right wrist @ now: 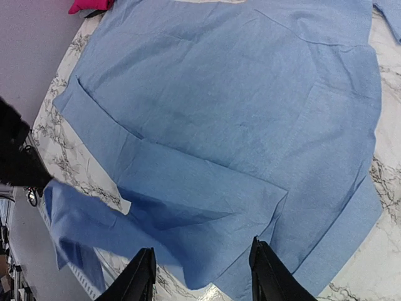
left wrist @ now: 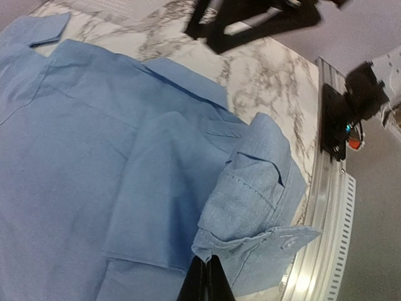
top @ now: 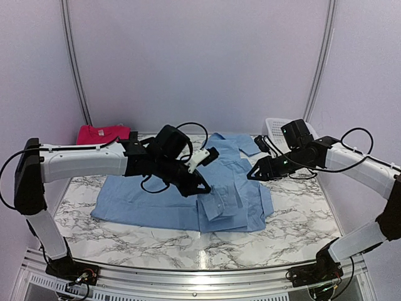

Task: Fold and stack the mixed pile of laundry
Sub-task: Adjust the 1/3-folded shirt at the center of the board.

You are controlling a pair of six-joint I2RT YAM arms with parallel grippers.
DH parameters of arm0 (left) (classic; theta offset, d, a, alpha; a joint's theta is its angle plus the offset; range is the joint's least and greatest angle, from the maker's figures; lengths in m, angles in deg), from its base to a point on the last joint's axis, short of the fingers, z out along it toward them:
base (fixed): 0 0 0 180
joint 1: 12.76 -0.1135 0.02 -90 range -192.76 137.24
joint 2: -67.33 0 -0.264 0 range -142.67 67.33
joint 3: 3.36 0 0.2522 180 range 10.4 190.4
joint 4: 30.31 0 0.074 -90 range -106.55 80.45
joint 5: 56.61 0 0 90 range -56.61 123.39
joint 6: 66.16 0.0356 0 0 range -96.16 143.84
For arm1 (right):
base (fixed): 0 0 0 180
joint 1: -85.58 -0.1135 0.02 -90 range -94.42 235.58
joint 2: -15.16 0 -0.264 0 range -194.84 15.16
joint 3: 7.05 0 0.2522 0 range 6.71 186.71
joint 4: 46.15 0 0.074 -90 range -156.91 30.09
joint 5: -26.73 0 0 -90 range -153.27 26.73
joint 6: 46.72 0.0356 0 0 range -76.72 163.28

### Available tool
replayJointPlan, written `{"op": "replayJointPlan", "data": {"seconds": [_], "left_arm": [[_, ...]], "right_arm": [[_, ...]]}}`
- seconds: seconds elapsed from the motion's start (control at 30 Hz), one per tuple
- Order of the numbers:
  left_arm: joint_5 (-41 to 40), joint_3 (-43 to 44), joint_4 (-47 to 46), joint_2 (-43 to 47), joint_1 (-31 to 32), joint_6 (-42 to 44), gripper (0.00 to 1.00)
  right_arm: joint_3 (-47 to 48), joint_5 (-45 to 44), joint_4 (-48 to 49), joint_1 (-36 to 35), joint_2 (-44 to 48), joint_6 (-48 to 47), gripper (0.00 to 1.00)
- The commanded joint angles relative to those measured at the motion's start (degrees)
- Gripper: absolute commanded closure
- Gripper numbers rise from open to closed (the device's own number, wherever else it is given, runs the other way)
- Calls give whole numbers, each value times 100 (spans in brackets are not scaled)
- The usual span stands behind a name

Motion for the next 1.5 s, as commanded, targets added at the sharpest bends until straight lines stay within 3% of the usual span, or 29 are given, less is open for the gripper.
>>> {"op": "replayJointPlan", "data": {"seconds": [0.0,0.23,0.33,0.5,0.87,1.27,1.37,1.47], "left_arm": [[866,-198,-63,-269,-625,-92,100],[682,63,-69,-1085,-1209,125,97],[4,212,-48,-1288,-1379,96,70],[-990,20,-109,-737,-1535,-142,42],[-1678,-1706,-516,1166,-1538,-1507,1],[-2217,-2428,-627,2324,-1535,-2040,1],[-2341,-2495,-627,2403,-1537,-2108,1],[-2552,-2537,-627,2504,-1535,-2326,1]], "right_arm": [[113,477,497,43,13,-192,52],[-296,708,899,-213,-86,57,52],[-317,739,957,-352,-206,129,52],[-227,715,1067,-613,-536,307,54],[818,599,1022,-1078,-2300,260,56],[1433,496,535,-1215,-3434,13,57],[1452,744,585,-1228,-3505,55,66],[1459,1084,724,-1223,-3506,206,83]]}}
